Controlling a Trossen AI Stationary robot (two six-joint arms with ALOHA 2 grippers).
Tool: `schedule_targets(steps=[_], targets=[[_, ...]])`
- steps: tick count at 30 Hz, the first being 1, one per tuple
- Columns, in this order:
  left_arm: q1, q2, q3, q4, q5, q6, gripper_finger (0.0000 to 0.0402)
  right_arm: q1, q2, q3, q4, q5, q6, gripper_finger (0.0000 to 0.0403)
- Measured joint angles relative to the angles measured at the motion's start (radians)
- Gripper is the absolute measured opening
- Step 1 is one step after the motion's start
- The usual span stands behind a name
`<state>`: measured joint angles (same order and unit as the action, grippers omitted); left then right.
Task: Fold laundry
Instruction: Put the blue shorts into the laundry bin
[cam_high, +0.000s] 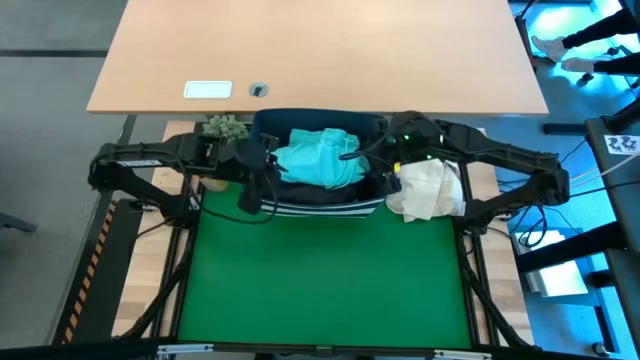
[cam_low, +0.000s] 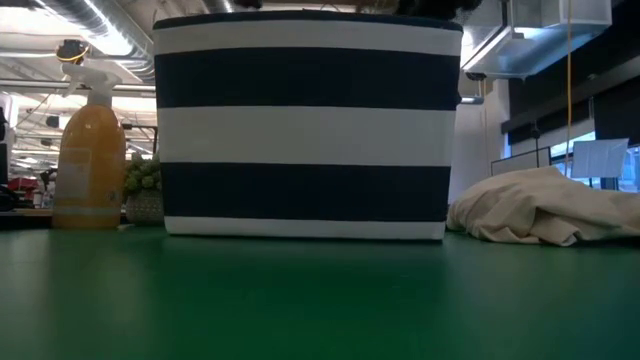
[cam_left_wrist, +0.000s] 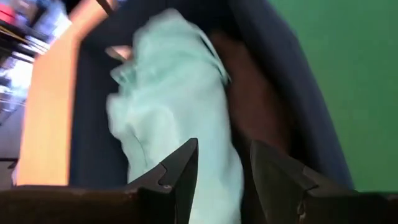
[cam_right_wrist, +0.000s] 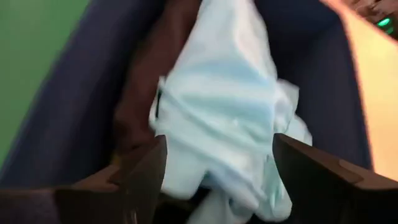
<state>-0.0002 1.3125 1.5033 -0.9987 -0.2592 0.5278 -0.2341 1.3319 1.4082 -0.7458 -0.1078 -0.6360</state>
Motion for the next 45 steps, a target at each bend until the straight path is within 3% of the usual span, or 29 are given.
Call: schedule_targets(steps=[5,10,13,15,18,21,27,31,39,45], targets=[[0.025,0.0,0.005,0.143,0.042,-0.023,0.0137,0.019,0.028,0.001,0.162,0.041,0.065,0.0251],[0.157,0.031,0.002,0.232,0.187,-0.037,0.0101,-0.005,0.107,0.001,0.23,0.006,0.092,0.0133],[0.226,0.067,-0.027,0.228,0.228,-0.05,0.0062,-0.03,0.168,0.001,0.195,-0.008,0.093,0.0047],[0.259,0.095,-0.059,0.23,0.249,-0.05,0.003,-0.044,0.208,0.001,0.169,-0.009,0.093,0.0013],[0.3,0.144,-0.101,0.225,0.296,-0.054,0.0006,-0.063,0.254,0.001,0.135,-0.009,0.109,0.0024],[0.322,0.193,-0.131,0.22,0.321,-0.057,0.0008,-0.069,0.284,0.001,0.092,-0.007,0.114,0.003],[0.347,0.275,-0.142,0.202,0.333,-0.056,0.0002,-0.076,0.327,0.001,0.03,0.003,0.109,0.0004],[0.346,0.287,-0.143,0.201,0.321,-0.055,0.0005,-0.075,0.339,0.001,0.033,0.026,0.113,0.0014],[0.313,0.169,-0.069,0.146,0.194,-0.056,0.0005,-0.073,0.29,0.119,-0.005,0.032,0.143,0.0017],[0.272,0.024,-0.025,0.116,0.168,-0.059,0.0005,-0.068,0.227,0.236,-0.075,-0.013,0.164,0.0017]])
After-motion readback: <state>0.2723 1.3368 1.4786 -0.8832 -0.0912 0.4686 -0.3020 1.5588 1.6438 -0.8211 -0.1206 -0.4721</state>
